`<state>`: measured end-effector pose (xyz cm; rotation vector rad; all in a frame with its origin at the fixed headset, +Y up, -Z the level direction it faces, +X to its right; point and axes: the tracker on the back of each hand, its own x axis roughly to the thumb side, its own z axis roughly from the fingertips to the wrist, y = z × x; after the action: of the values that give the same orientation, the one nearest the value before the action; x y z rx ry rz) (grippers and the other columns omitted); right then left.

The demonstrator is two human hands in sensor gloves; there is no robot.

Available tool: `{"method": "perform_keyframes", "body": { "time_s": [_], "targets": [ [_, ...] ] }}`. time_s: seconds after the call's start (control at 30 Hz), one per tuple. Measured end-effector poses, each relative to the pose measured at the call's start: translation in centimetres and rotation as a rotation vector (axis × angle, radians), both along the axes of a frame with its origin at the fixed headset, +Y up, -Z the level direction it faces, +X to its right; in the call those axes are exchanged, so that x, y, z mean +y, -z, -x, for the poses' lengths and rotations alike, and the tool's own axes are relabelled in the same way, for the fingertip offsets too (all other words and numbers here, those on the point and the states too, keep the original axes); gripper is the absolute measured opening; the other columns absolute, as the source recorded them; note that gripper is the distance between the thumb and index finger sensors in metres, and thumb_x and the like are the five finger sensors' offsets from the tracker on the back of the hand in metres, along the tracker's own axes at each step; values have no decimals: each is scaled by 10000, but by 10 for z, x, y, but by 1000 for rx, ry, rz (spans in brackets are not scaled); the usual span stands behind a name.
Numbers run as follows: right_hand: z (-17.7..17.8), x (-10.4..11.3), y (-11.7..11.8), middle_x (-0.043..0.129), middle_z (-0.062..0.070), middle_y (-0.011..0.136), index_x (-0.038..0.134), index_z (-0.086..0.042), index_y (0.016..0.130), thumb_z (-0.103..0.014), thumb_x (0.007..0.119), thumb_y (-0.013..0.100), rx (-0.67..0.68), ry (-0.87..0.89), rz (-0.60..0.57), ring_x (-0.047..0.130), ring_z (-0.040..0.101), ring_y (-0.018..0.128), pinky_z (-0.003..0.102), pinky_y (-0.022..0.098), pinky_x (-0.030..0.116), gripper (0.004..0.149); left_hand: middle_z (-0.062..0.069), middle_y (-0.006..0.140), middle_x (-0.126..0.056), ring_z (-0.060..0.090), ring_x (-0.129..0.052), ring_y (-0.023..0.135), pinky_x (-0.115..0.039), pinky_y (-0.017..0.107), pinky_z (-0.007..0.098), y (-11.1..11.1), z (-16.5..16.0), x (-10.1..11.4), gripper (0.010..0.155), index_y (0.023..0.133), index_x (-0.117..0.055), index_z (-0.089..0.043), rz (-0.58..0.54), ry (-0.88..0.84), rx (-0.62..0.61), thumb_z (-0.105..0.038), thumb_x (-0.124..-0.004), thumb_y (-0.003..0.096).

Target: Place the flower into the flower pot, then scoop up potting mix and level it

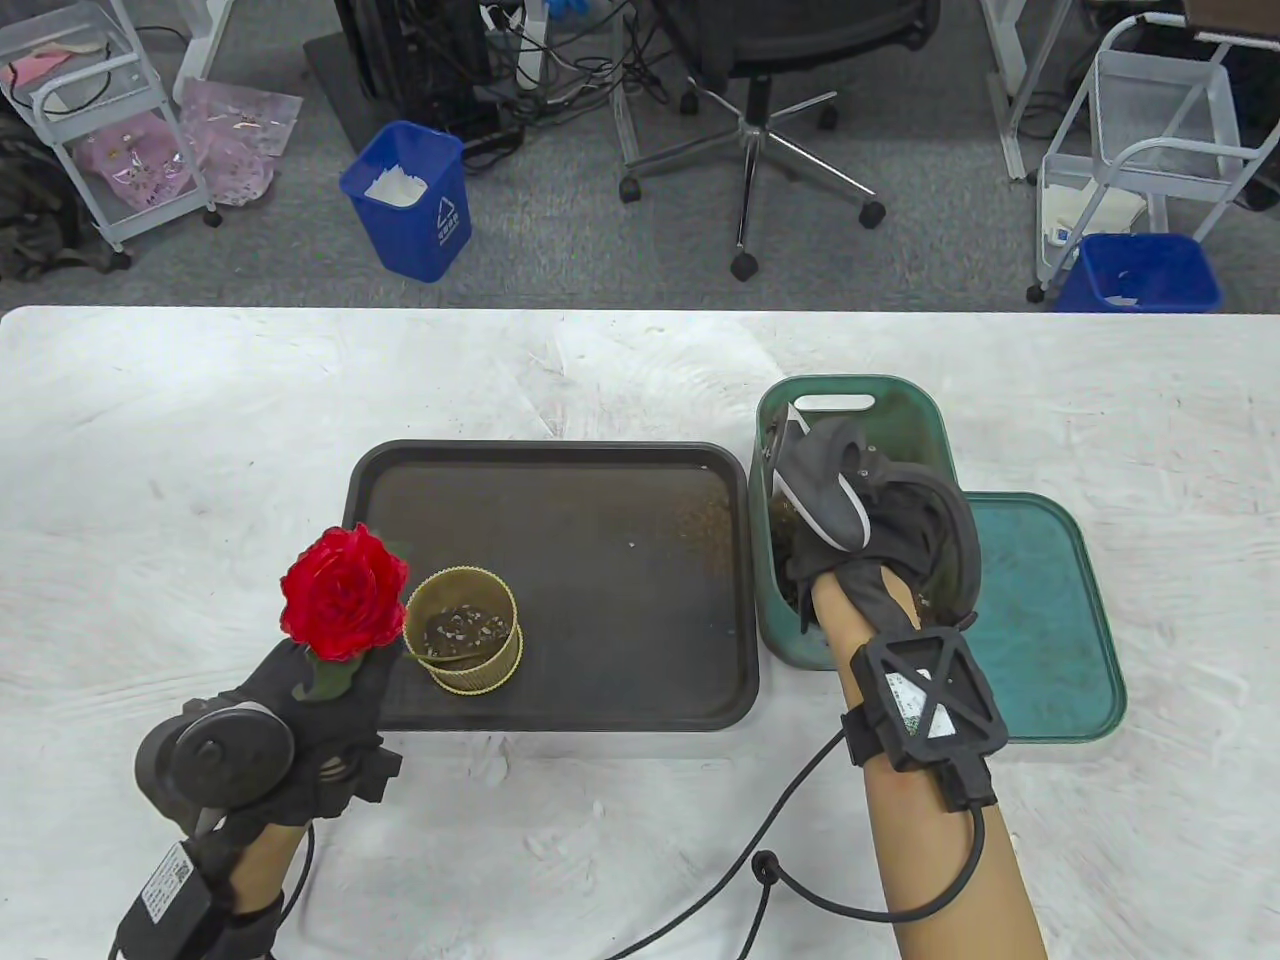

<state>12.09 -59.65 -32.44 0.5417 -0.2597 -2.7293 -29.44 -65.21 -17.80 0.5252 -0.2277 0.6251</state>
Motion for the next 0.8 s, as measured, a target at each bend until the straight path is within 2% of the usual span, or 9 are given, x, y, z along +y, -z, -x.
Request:
{"method": "perform_keyframes", "body": {
  "time_s": [0.2, 0.8],
  "targets": [
    [-3, -11, 1, 1013, 111, 551, 844, -154, 814, -357, 805, 393, -8, 0, 69, 1034, 265, 220, 428, 132, 910, 469, 14, 464, -1028, 144, -1013, 126, -916, 249, 379, 0, 0, 0, 438, 712, -945, -196, -2, 4, -3, -472, -786, 411],
    [-2, 0, -10, 1013, 111, 549, 844, -158, 815, -357, 799, 396, -6, 0, 133, 1033, 264, 220, 428, 132, 910, 466, 15, 465, -1028, 145, -1013, 127, -916, 249, 380, -1, -2, -2, 439, 714, -945, -196, -8, 23, -11, -471, -786, 411]
  ]
}}
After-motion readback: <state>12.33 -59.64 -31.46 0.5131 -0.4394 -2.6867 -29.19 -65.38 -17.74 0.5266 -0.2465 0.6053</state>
